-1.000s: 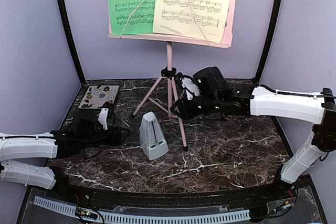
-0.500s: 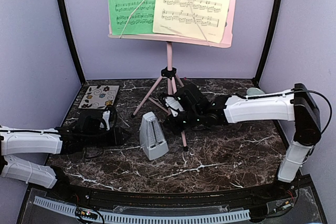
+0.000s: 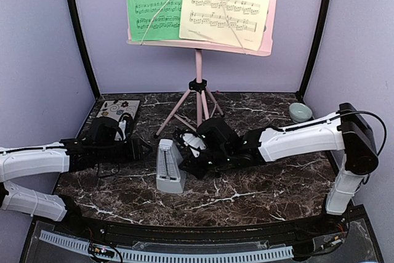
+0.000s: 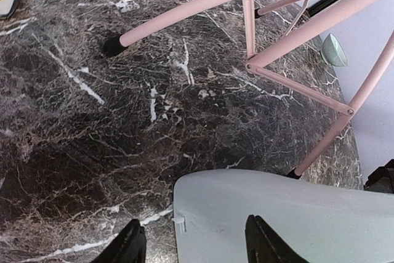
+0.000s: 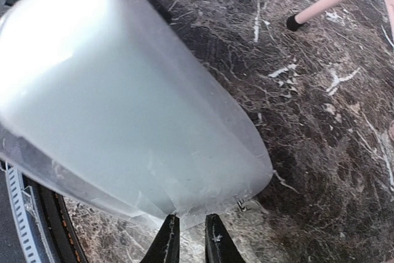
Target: Set up the instrument practice props
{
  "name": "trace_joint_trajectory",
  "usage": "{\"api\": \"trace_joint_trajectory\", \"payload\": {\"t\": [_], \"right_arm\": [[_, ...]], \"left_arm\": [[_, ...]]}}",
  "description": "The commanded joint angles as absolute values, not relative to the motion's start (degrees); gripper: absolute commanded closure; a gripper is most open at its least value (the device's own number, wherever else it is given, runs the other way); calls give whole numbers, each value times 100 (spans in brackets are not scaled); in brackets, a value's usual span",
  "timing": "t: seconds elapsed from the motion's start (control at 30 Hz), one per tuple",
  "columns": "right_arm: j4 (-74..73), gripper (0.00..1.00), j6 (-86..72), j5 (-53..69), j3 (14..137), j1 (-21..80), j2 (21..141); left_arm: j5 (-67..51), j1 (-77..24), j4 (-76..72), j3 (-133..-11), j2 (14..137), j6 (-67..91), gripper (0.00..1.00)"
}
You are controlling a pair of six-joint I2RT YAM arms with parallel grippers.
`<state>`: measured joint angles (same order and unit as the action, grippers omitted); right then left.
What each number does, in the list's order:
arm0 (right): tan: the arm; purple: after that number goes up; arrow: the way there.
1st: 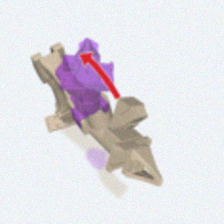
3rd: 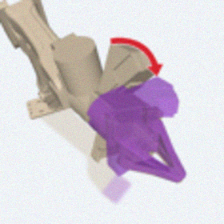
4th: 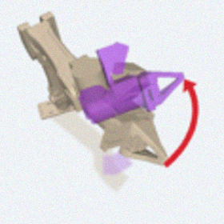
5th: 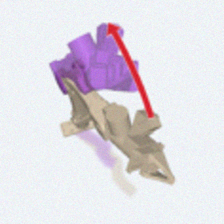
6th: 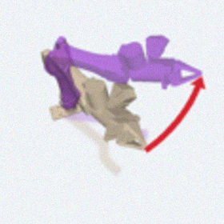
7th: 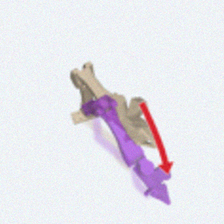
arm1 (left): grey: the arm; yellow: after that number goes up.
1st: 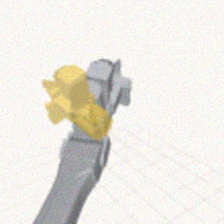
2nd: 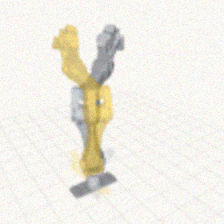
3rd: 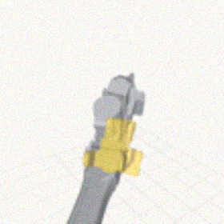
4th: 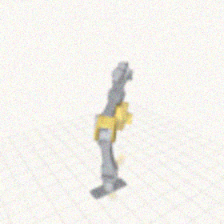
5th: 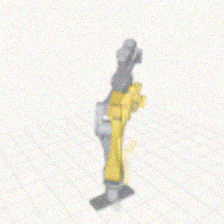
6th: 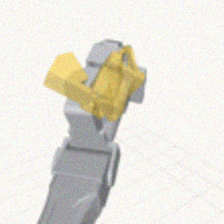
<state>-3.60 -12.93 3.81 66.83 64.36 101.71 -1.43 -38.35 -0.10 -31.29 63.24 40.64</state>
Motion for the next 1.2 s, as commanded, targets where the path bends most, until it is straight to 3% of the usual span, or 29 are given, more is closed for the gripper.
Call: {"api": "trace_joint_trajectory", "payload": {"t": [0.0, 0.3, 0.47, 0.7, 0.9, 1.17], "right_arm": [[230, 82, -1357, 779, 6640, 6638, 10177], [703, 69, -1795, 695, 5565, 6467, 9272], [890, 60, -2060, 657, 4927, 6204, 8617], [802, 34, -2172, 398, 4582, 5923, 8011], [708, 15, -2182, -43, 4499, 5838, 7778], [769, 0, -2568, -1036, 4294, 5792, 7453]], "left_arm": [[-142, -3797, 448, -3575, 6241, 3850, 40], [-549, -3824, 606, -3976, 5419, 3386, 1], [-210, -4431, 878, -4098, 5258, 3320, 1], [972, -5531, 934, -4207, 5668, 3530, 1], [1410, -5821, 1136, -4504, 6385, 3433, 1], [2228, -5999, 1487, -5009, 7312, 3820, 1]]}}
